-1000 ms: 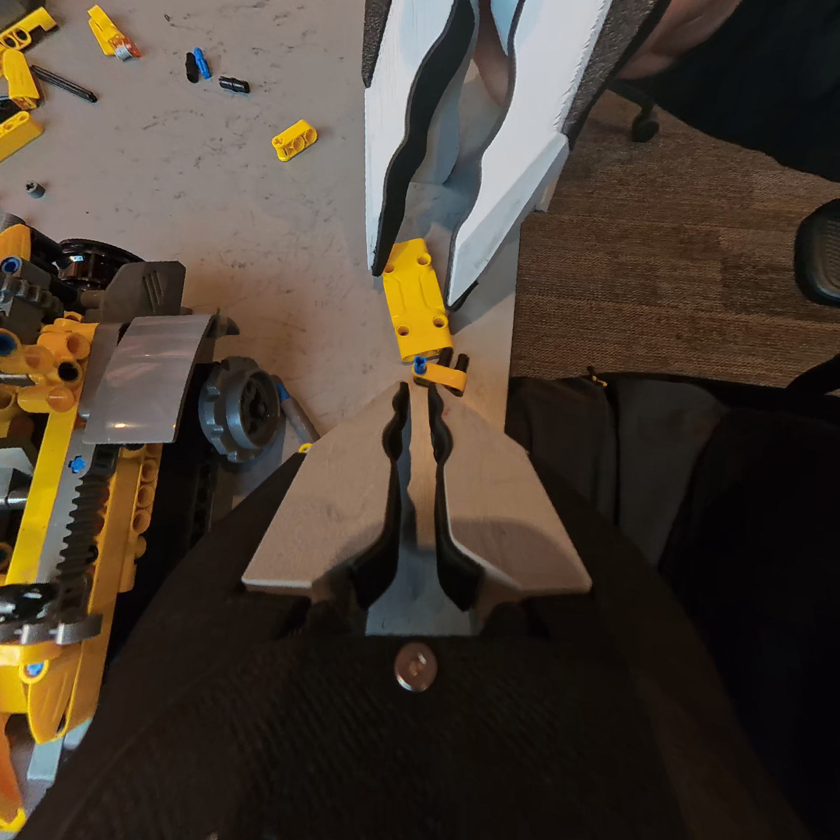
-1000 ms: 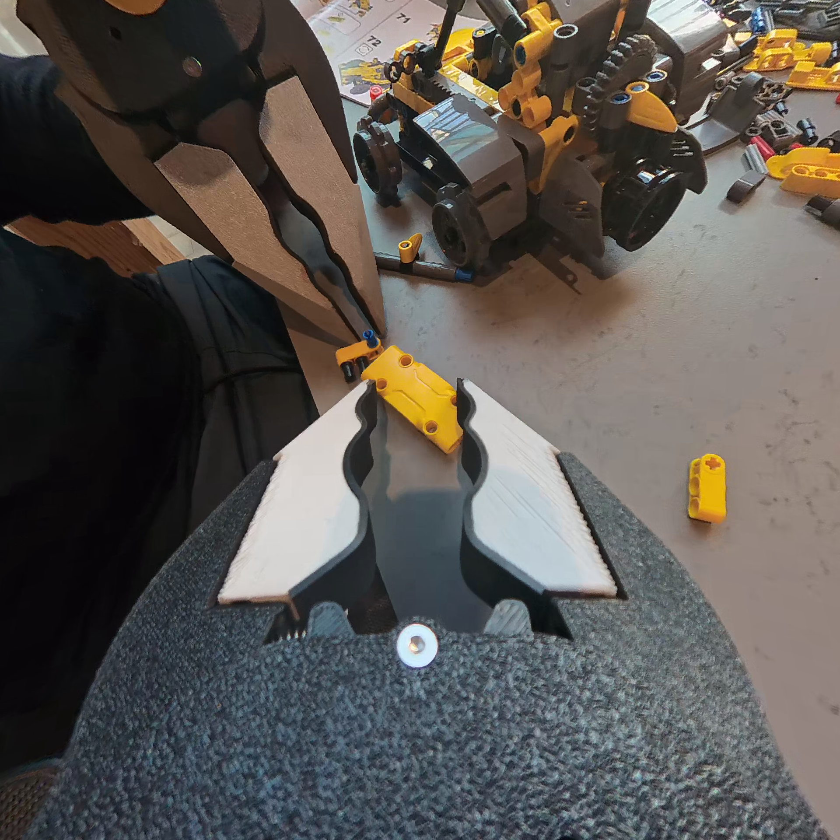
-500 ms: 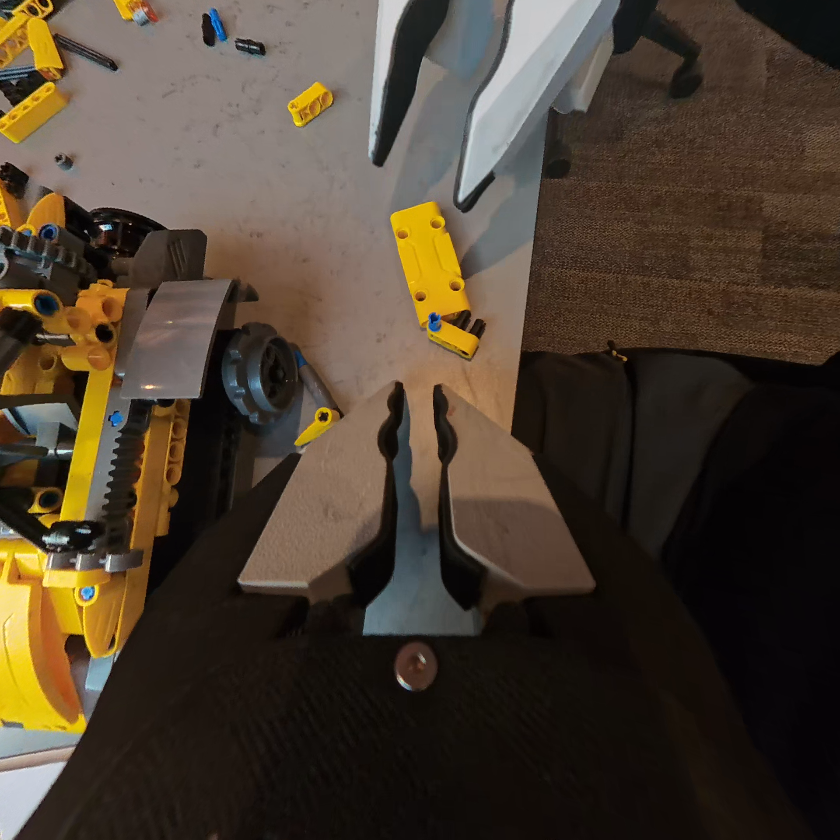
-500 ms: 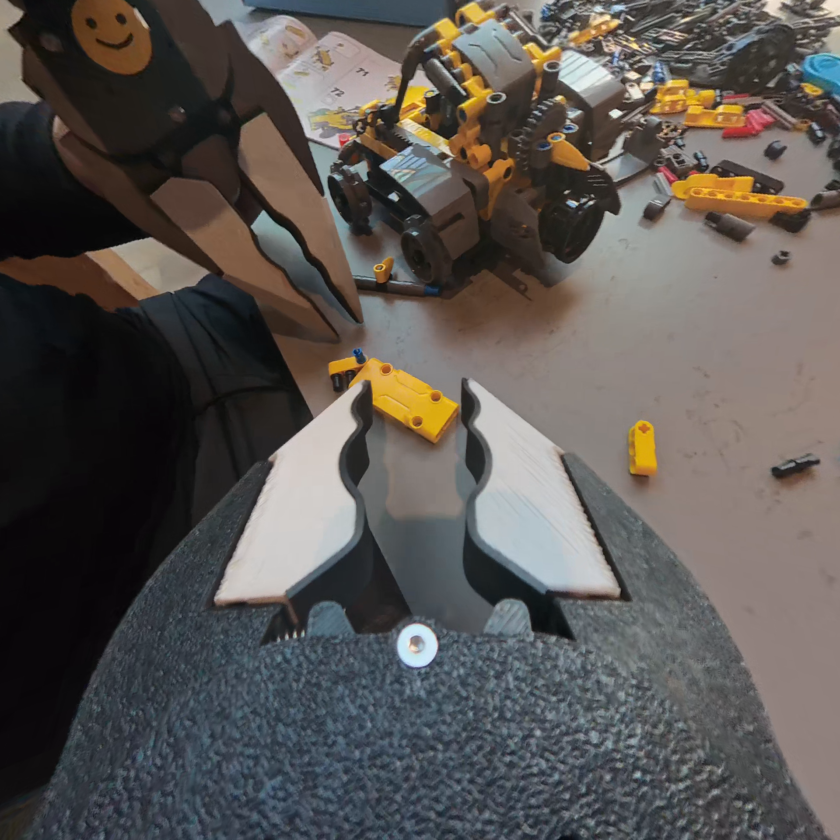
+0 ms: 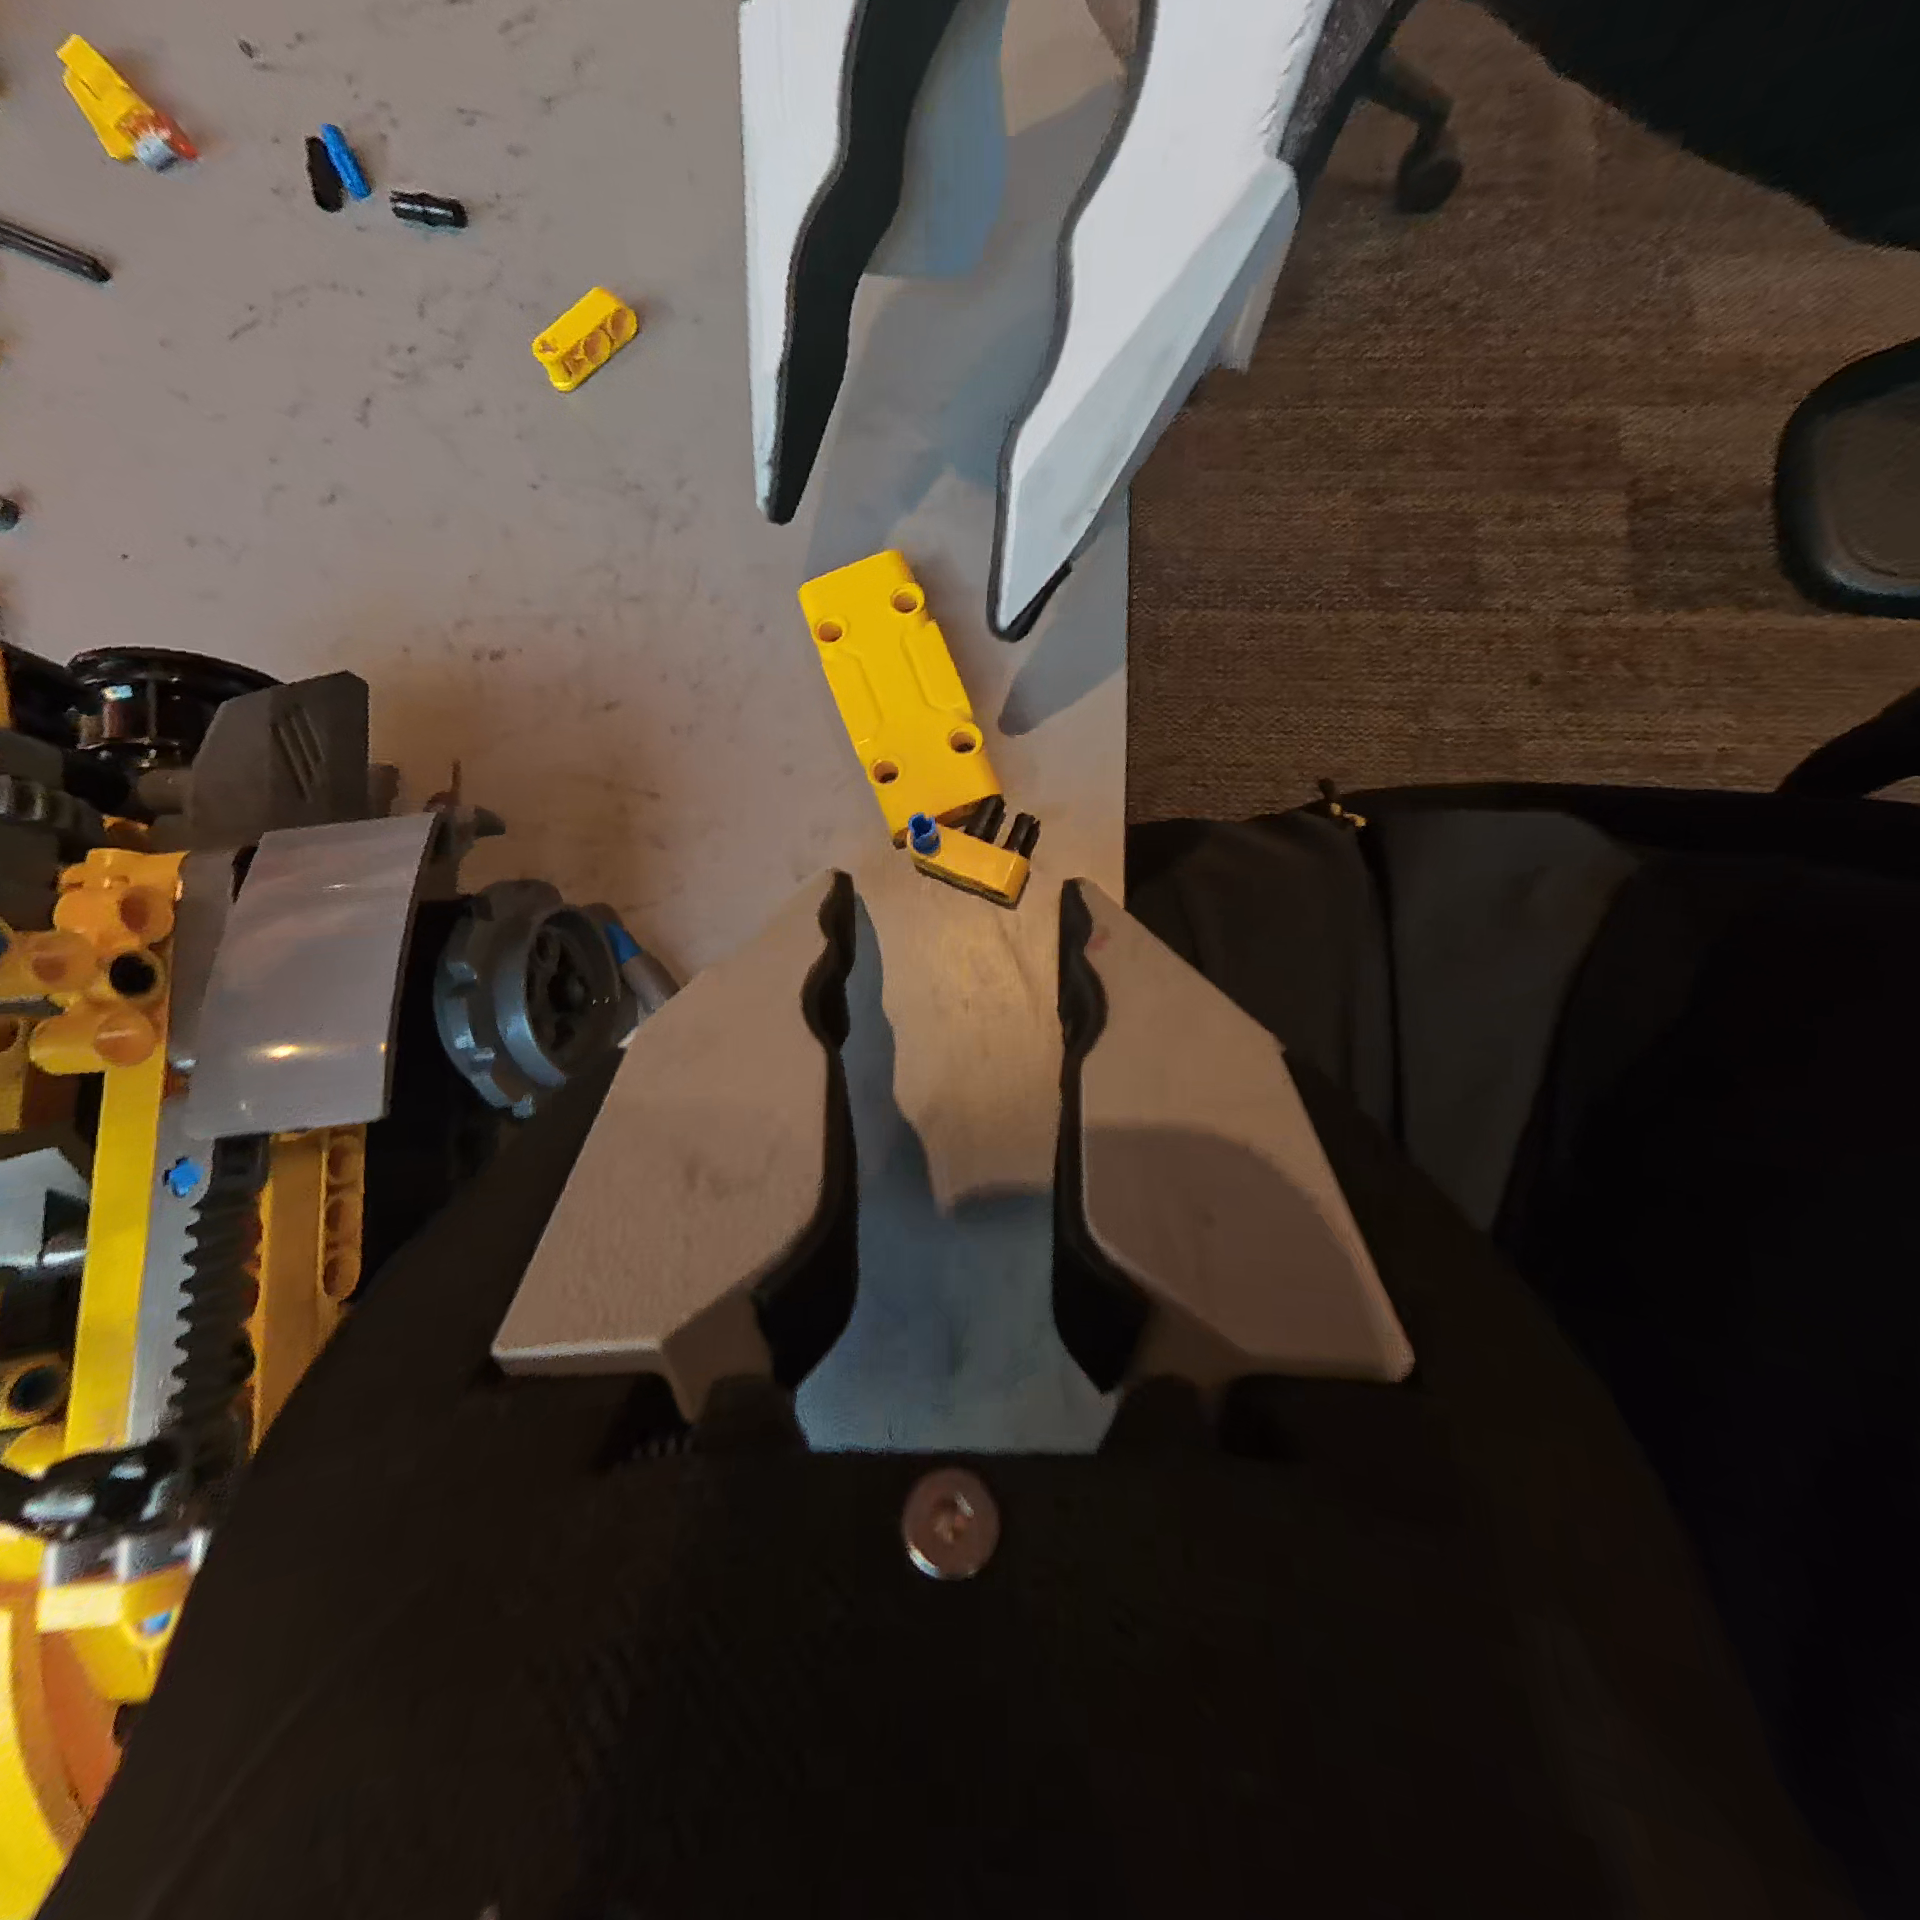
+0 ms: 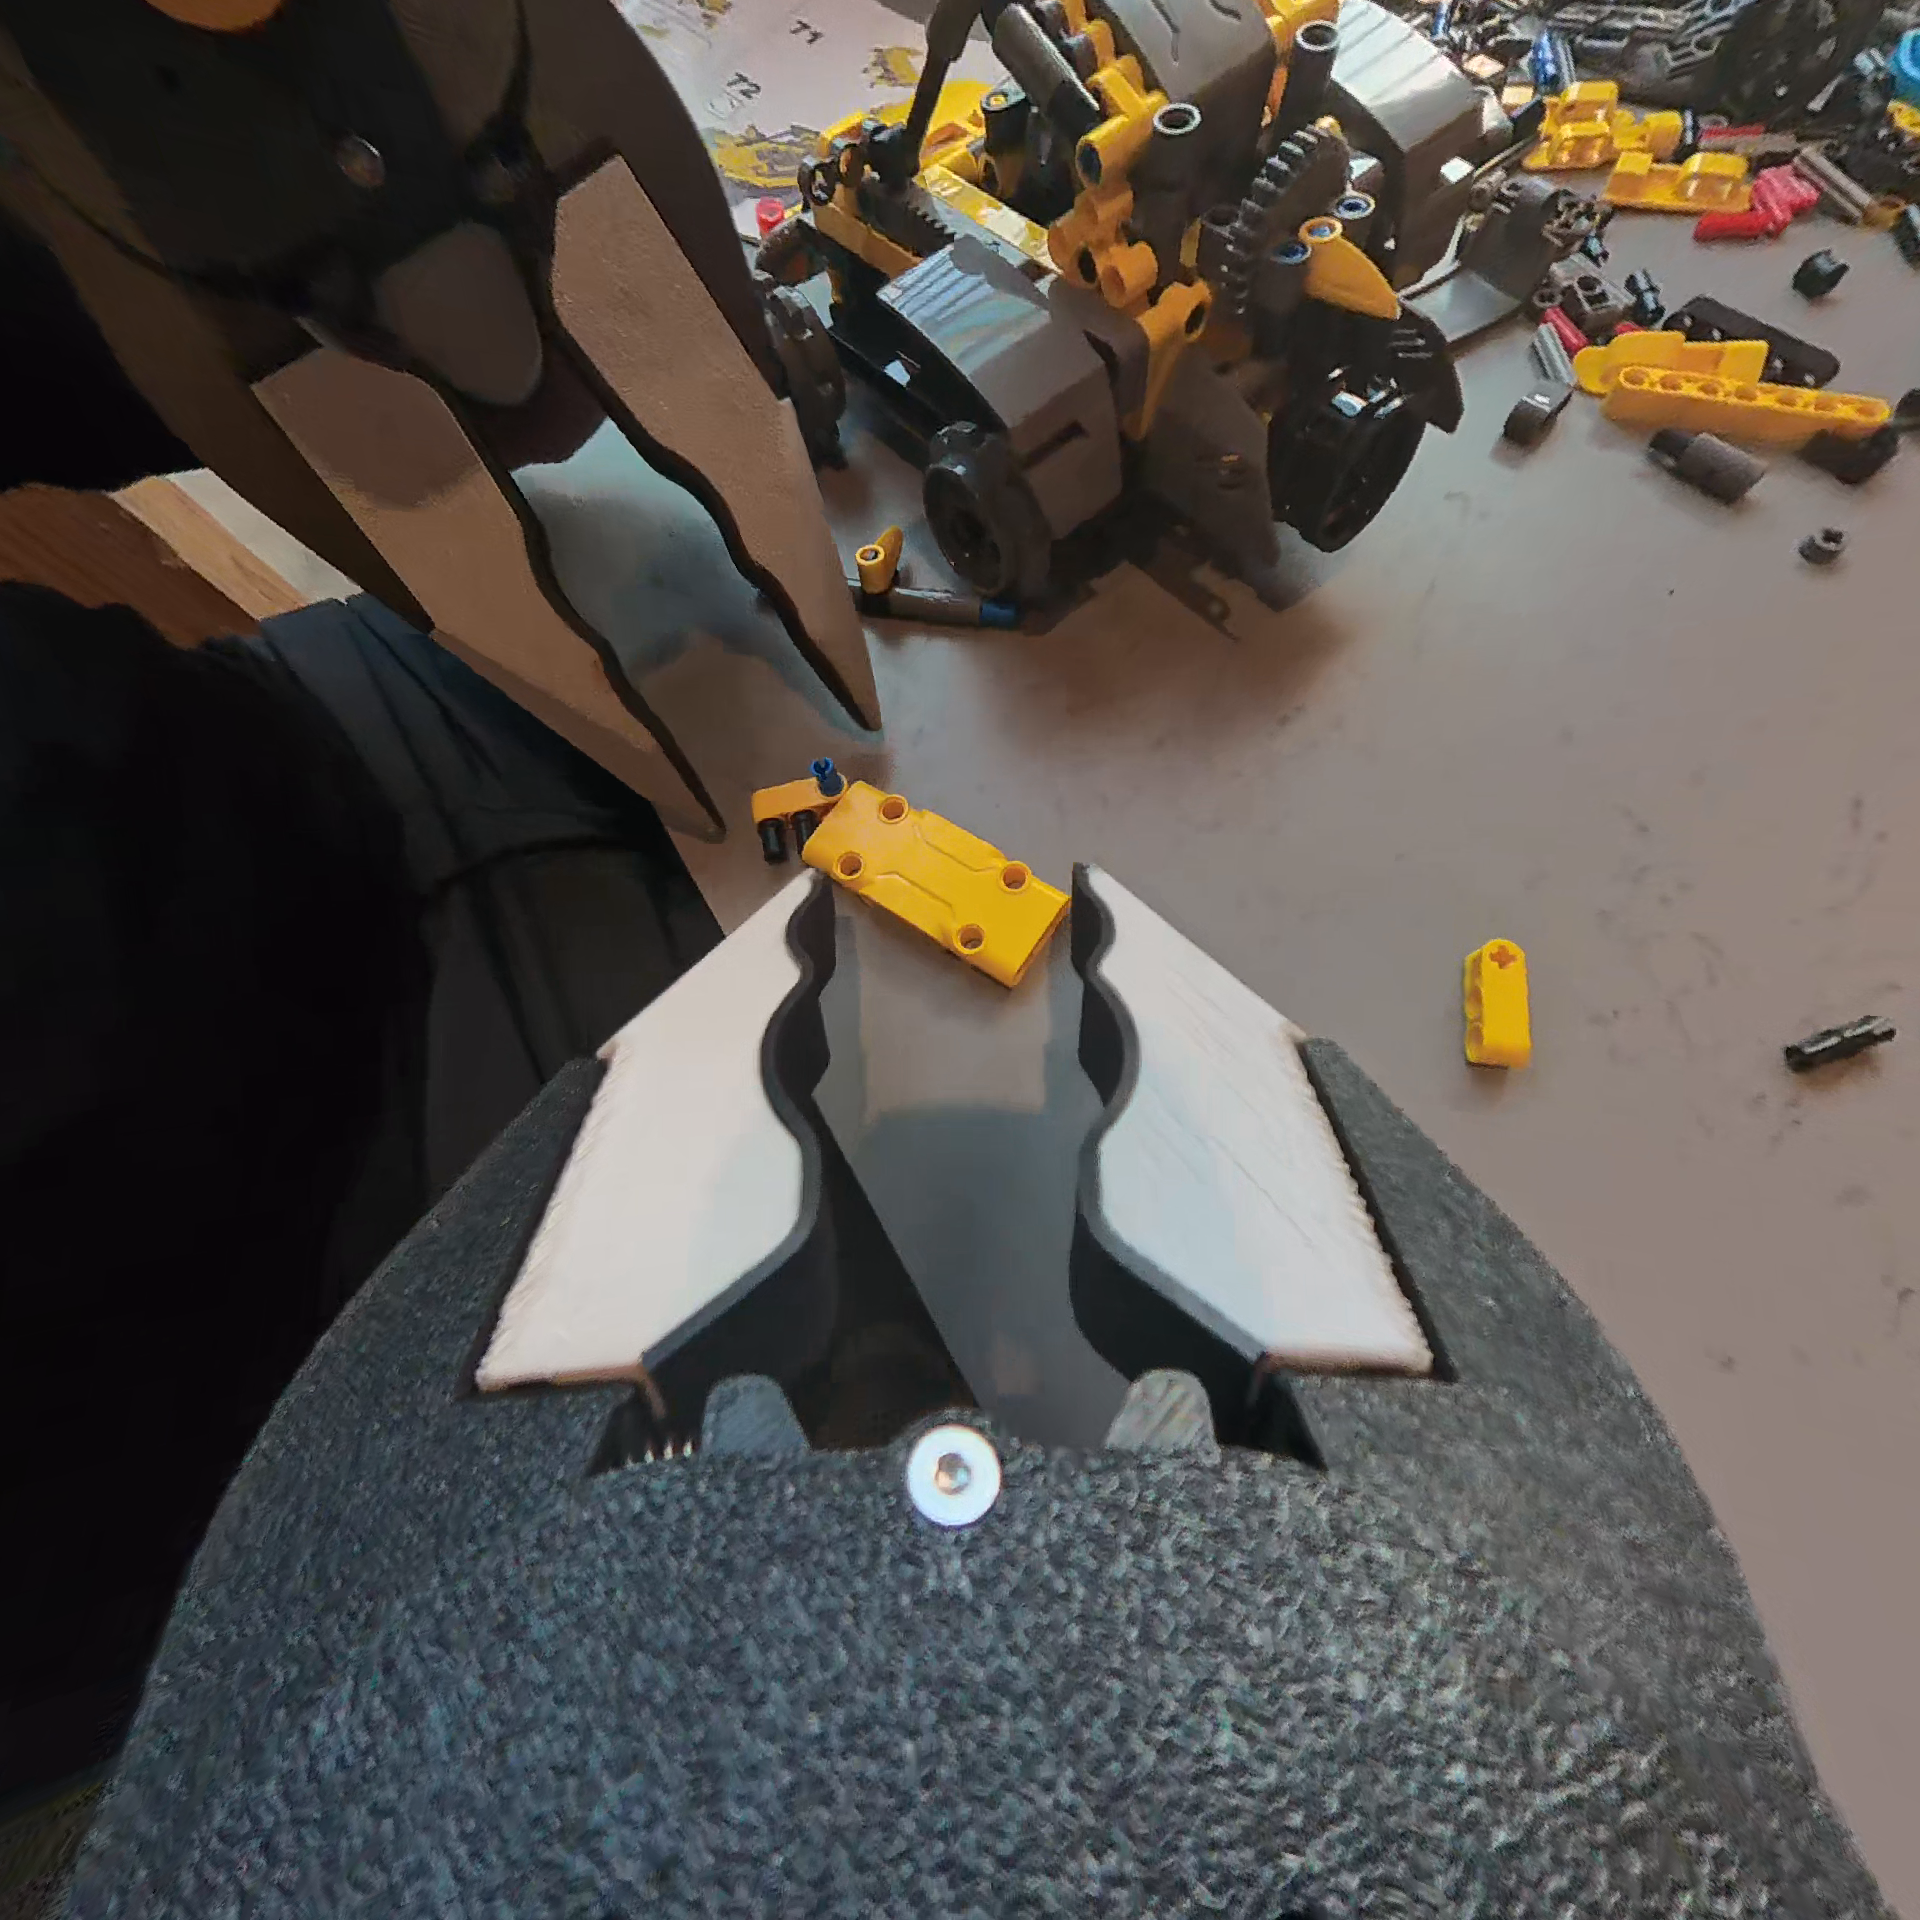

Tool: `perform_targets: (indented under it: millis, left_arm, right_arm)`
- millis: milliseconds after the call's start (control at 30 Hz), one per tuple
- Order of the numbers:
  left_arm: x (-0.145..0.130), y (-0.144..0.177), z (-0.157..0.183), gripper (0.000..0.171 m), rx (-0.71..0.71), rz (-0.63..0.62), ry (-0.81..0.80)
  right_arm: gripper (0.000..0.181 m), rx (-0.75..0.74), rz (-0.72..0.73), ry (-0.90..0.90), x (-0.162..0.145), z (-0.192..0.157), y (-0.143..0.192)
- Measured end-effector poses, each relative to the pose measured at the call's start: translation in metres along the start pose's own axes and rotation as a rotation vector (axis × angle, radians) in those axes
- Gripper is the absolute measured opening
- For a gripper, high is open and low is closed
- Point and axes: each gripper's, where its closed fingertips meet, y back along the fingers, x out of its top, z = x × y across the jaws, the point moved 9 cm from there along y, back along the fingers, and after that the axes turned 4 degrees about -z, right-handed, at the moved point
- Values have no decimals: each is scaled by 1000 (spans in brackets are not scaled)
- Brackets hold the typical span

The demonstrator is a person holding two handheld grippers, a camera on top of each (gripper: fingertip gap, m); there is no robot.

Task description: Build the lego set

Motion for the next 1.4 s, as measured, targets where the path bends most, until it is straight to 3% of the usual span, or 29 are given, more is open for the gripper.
perform_targets:
  millis: [500,700,800,933,1400]
  left_arm:
    - [4,-7,1,21,-108,16,-83]
    - [0,-7,-2,19,-85,47,-24]
    - [-2,-6,-4,16,-57,53,108]
    - [-8,-1,0,25,-13,72,202]
    - [3,3,-11,39,3,-68,-143]
  right_arm:
    - [48,148,-76,288,17,8,-10]
    - [41,187,-144,325,12,13,-17]
    - [37,189,-178,299,6,17,-22]
    - [33,153,-176,284,3,16,-18]
    - [38,89,-175,272,-1,12,-9]
